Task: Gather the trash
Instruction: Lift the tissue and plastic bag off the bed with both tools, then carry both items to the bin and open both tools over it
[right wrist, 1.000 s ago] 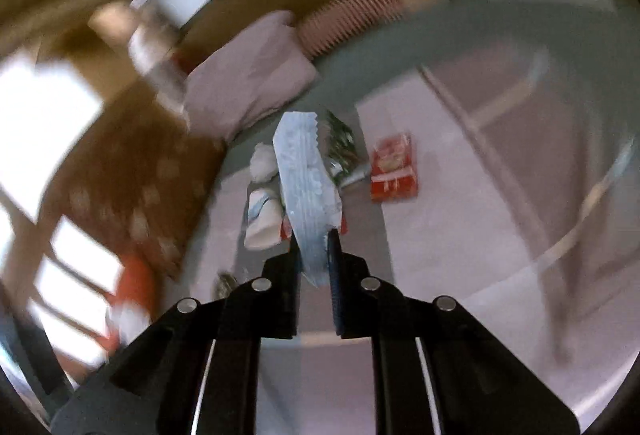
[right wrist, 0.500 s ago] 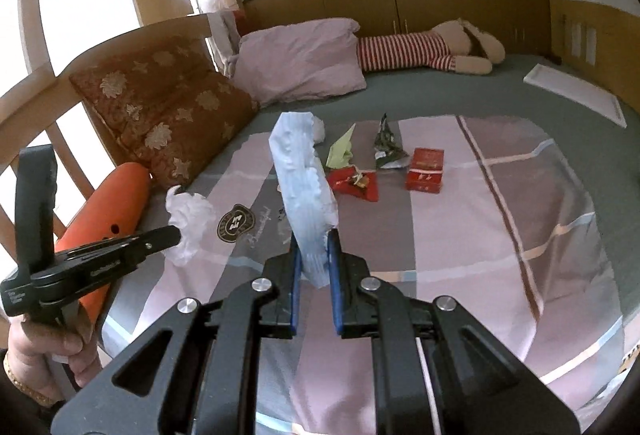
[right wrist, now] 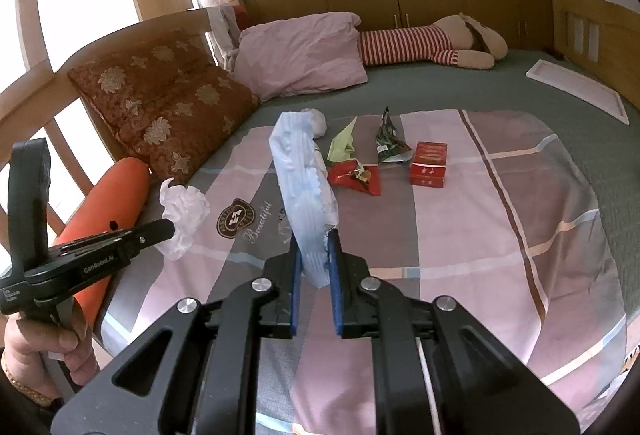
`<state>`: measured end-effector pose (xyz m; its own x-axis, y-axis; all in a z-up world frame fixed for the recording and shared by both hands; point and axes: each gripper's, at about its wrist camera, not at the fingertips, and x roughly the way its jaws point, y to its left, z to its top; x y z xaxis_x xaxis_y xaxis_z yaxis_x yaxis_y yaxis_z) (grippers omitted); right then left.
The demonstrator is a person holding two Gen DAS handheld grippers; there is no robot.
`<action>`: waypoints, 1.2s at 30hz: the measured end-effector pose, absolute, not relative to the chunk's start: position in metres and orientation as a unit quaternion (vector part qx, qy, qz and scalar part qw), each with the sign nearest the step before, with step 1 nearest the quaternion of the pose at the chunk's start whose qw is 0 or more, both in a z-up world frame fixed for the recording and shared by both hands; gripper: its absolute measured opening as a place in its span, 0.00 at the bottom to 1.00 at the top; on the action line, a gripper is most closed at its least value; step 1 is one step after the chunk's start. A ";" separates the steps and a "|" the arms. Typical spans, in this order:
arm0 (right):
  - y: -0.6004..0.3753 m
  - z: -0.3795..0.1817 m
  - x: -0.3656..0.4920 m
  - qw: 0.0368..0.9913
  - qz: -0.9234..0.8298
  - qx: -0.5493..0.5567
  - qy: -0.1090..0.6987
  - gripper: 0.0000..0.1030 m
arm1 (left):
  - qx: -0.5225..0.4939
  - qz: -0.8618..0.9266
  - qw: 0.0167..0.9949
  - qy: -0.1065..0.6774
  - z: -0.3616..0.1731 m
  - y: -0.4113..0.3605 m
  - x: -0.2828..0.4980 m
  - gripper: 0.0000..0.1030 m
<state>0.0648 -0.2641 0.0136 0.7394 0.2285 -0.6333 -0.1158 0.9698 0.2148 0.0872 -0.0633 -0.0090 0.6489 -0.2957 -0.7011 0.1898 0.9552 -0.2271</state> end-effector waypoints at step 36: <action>-0.517 0.015 -0.277 0.899 -0.265 0.160 0.310 0.76 | 0.085 -0.471 0.780 0.402 0.008 -0.328 -0.064 0.04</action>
